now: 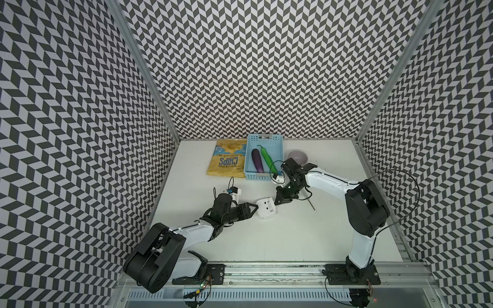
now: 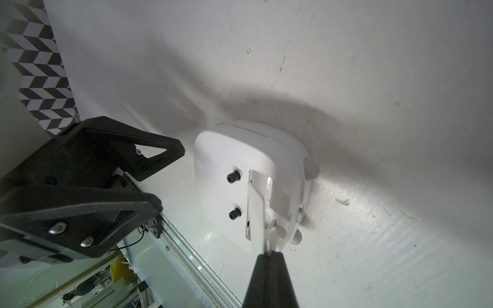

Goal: Remove the battery from the alarm
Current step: Install the cover on the alarm.

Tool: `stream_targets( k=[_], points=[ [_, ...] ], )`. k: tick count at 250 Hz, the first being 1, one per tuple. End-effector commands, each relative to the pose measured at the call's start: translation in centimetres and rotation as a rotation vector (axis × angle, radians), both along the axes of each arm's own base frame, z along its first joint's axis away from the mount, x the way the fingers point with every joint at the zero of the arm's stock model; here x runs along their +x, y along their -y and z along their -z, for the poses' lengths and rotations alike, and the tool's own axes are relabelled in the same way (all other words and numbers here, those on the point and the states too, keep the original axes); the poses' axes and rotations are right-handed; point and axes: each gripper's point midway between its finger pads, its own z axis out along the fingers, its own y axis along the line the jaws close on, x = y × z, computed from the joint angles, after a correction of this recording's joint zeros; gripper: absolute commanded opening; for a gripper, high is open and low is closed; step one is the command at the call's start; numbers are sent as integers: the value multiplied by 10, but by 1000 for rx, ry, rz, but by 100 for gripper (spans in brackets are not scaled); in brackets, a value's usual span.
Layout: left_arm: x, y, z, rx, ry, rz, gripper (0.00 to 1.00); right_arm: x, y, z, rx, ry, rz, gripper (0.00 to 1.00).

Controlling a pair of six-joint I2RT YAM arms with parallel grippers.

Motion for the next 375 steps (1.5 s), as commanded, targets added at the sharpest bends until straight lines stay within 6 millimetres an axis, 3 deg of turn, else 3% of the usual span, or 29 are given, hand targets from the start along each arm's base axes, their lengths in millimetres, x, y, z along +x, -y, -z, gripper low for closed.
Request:
stream_targets(
  k=[1, 95, 277, 375],
  points=[
    [3, 13, -9, -30, 31, 45, 57, -3, -1, 3, -14, -26, -12, 0],
    [0, 25, 3, -34, 2, 80, 57, 0, -6, -1, -17, -43, 2, 0],
    [-1, 34, 3, -33, 2, 107, 57, 1, -13, 10, -59, -39, 2, 0],
    [-4, 41, 4, -33, -5, 131, 57, 4, -19, 3, -28, -30, 8, 0]
  ],
)
